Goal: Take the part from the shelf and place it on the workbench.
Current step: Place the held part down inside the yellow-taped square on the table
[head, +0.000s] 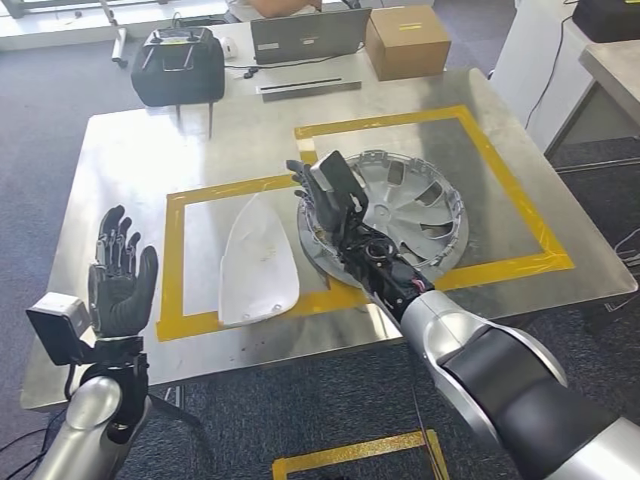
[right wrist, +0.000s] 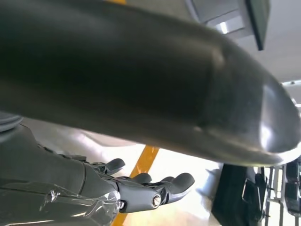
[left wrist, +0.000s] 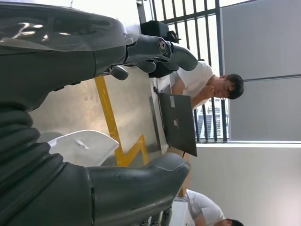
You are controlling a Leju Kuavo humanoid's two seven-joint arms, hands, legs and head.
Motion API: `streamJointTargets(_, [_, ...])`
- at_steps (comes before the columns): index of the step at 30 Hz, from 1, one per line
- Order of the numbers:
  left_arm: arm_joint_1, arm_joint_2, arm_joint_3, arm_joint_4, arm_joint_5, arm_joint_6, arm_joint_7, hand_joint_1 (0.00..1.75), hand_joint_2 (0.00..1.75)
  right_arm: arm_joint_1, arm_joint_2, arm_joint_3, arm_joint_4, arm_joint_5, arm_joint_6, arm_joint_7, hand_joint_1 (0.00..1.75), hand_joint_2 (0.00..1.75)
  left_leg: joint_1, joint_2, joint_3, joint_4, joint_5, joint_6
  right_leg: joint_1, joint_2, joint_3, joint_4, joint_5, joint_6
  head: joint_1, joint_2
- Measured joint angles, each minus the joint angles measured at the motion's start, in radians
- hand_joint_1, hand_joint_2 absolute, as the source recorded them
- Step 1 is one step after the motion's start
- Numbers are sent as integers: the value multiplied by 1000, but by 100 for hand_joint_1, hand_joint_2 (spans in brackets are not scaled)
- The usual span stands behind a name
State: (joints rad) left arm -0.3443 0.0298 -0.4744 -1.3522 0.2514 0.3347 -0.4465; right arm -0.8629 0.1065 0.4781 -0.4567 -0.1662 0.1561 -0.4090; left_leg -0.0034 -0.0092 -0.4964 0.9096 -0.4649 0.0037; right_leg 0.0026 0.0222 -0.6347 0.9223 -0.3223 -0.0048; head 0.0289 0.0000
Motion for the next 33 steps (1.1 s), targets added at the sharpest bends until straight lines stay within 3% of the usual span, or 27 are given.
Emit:
streamJointTargets(10, [31,15,1,-17,-4,29,16,0,0,229,-57,-16,-470,-145,-51,208,0,0,0,0,1,0,-2,2,0,0,1,0,-1,2,0,0])
streamJointTargets(15, [33,16,1,-20,-4,31,19,0,0,251,-64,-16,-517,-150,-55,220,0,0,0,0,1,0,-2,2,0,0,1,0,-1,2,0,0])
streamJointTargets(20, [48,26,1,-46,-12,46,36,0,0,348,-97,-16,-790,-158,-64,257,0,0,-8,1,-2,9,-3,18,-4,1,3,-3,4,16,-3,0])
streamJointTargets(22, [49,27,1,-55,-14,50,41,0,0,364,-104,-16,-845,-158,-68,267,0,0,-1,4,5,-5,9,25,-3,-1,-1,0,-2,23,-3,0])
streamJointTargets(24, [51,27,1,-63,-17,51,45,0,0,380,-113,-15,-892,-159,-73,277,0,0,7,8,14,-20,19,29,-3,-5,-30,70,-49,31,3,0])
streamJointTargets(26, [56,27,1,-67,-18,51,49,0,0,399,-121,-13,-931,-164,-78,285,0,0,8,9,15,-21,20,31,-9,-8,-88,221,-121,39,10,0])
streamJointTargets(27, [58,27,1,-68,-18,51,51,0,0,410,-126,-13,-948,-167,-81,289,0,0,9,9,16,-20,19,30,-13,-9,-113,284,-143,44,12,0])
streamJointTargets(28, [61,27,1,-69,-19,51,53,0,0,421,-130,-12,-965,-169,-84,292,0,0,11,9,16,-19,17,28,-17,-10,-123,312,-146,49,14,0])
streamJointTargets(29, [63,27,1,-69,-19,51,55,0,0,428,-134,-12,-979,-171,-86,295,0,0,14,8,17,-15,14,24,-22,-12,-112,296,-131,55,15,0])
streamJointTargets(31, [64,27,1,-71,-20,51,57,0,0,436,-141,-11,-1007,-172,-88,297,0,0,22,6,18,-3,1,10,-30,-15,-44,166,-72,67,20,0])
streamJointTargets(33, [63,27,1,-75,-21,51,59,0,0,439,-145,-9,-1030,-173,-91,302,0,0,22,5,10,18,-12,-5,-32,-13,16,61,-51,67,27,0])
